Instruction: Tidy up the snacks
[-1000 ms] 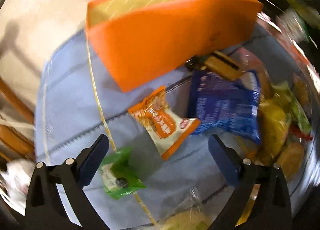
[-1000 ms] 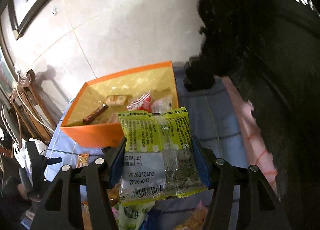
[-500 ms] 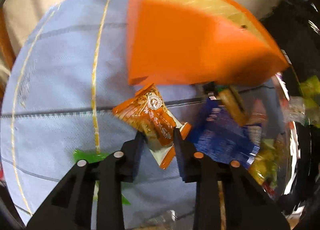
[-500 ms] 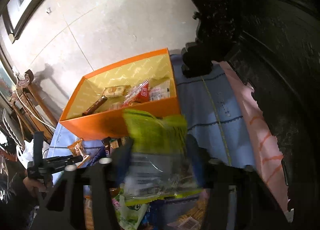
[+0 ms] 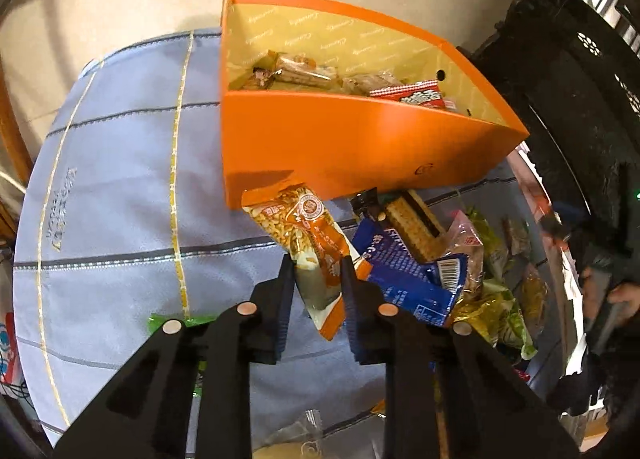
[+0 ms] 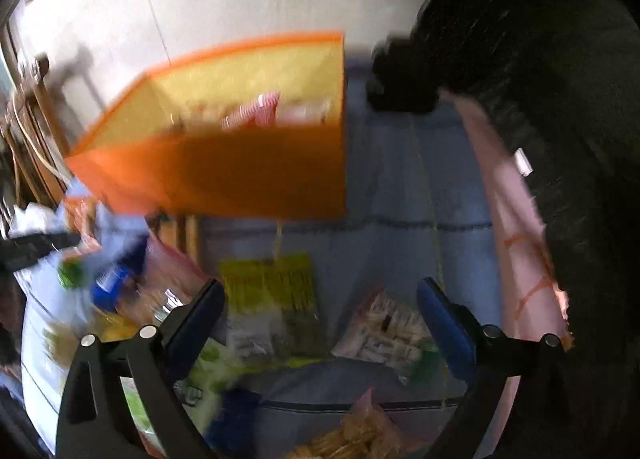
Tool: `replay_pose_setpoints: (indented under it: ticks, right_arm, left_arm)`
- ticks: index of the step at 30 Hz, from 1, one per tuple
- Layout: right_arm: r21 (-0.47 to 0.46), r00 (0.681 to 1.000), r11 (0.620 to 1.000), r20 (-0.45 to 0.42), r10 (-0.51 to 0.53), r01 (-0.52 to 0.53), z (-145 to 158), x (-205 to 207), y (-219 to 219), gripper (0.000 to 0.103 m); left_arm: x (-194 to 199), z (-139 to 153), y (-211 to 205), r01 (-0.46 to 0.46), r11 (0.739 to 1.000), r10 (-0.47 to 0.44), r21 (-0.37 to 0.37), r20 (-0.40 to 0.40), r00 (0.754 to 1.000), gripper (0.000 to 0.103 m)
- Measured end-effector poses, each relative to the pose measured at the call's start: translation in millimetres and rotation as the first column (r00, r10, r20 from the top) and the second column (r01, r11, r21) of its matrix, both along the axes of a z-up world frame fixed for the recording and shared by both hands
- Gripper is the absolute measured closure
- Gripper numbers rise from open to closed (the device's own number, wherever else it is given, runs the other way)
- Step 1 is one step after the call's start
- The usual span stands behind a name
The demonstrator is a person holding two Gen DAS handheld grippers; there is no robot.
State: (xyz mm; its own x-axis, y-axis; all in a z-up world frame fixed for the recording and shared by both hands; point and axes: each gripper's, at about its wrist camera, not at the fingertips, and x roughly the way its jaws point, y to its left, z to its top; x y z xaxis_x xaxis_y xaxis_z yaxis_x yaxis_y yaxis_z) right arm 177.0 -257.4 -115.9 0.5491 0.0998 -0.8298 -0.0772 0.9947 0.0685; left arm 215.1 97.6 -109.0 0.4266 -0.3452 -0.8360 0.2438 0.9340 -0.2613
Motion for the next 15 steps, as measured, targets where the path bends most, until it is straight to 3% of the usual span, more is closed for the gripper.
replay_pose_setpoints:
  ticks: [2, 4, 6, 7, 8, 9, 11, 13, 15]
  right_arm:
    - [0.067, 0.999, 0.997, -0.021, 0.038, -0.037, -10.5, 2.7, 11.3, 0.006]
    - [-0.029, 0.999, 0.999, -0.028, 0.03, -0.031, -26.1, 11.7, 28.9, 0.006]
    - [-0.009, 0.997, 1.0, -0.074, 0.02, -0.021, -49.1, 24.9, 36.8, 0.008]
    - [0.018, 0.993, 0.999, -0.11, 0.031, -0.029, -58.8, 29.5, 40.4, 0.019]
    - [0.004, 0.992, 0.999, -0.118, 0.033, -0.033, -67.2, 31.7, 46.4, 0.022]
    - [-0.03, 0.993, 0.999, -0.111, 0.033, -0.036, -70.6, 31.7, 50.0, 0.033]
    - [-0.075, 0.993, 0.997, -0.119, 0.01, -0.019, -68.0, 30.0, 54.8, 0.041]
    - [-0.01, 0.991, 0.999, -0.128, -0.035, 0.034, -55.3, 23.3, 48.7, 0.042]
    - [-0.04, 0.995, 0.998, -0.078, -0.059, 0.056, -34.2, 11.0, 44.9, 0.042]
  left_arm:
    - [-0.3, -2.7, 5.2, -0.006, 1.0, 0.006, -0.011, -0.001, 1.0, 0.081]
    - [1.0, -6.5, 9.6, -0.023, 1.0, 0.022, -0.007, -0.015, 1.0, 0.081]
    - [1.1, -10.5, 13.9, -0.038, 0.999, 0.038, -0.012, -0.037, 0.999, 0.081]
    - [0.4, -10.7, 13.8, -0.039, 0.999, 0.038, -0.01, -0.037, 0.999, 0.081]
    - [-0.8, -10.0, 13.8, -0.037, 0.999, 0.036, -0.011, -0.032, 0.999, 0.081]
    - [-1.8, -8.9, 14.0, -0.034, 0.999, 0.034, -0.015, -0.028, 0.999, 0.081]
    - [-3.0, -5.4, 15.2, -0.039, 0.999, 0.039, -0.013, -0.022, 0.999, 0.081]
    - [-5.5, 3.8, 16.4, -0.04, 0.999, 0.04, -0.005, 0.0, 0.999, 0.081]
    - [-10.0, 16.1, 18.9, -0.039, 0.999, 0.04, -0.02, 0.033, 0.999, 0.081]
